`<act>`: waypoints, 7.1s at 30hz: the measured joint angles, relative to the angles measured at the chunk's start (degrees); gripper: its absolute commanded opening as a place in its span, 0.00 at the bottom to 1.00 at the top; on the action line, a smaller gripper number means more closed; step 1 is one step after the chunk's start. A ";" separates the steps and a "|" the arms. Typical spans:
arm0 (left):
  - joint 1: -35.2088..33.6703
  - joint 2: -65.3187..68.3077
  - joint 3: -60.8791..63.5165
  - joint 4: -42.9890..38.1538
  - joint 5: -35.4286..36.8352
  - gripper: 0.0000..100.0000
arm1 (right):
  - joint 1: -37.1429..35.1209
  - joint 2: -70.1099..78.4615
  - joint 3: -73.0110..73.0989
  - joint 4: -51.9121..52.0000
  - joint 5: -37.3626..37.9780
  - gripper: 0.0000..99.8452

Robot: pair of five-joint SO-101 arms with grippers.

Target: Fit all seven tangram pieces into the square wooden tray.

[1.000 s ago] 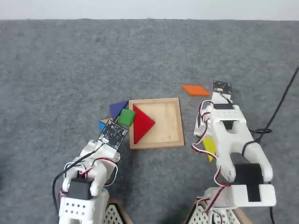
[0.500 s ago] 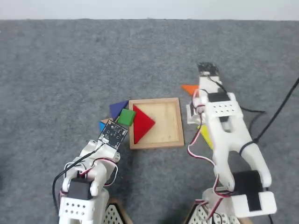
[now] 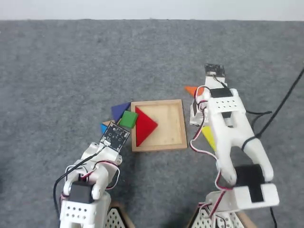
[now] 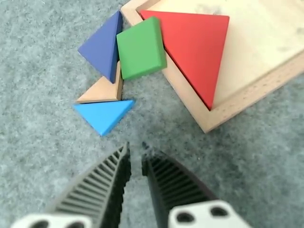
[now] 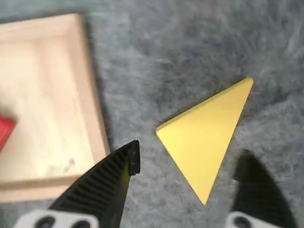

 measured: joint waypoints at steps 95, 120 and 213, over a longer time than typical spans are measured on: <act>0.00 0.00 0.00 0.00 0.00 0.04 | -2.99 10.64 -11.43 7.74 0.62 0.23; 0.00 0.00 0.00 0.00 0.00 0.04 | -0.44 12.92 -9.93 5.54 0.62 0.34; 0.00 0.00 0.00 0.00 0.00 0.04 | -14.42 8.62 -14.68 -0.35 13.10 0.16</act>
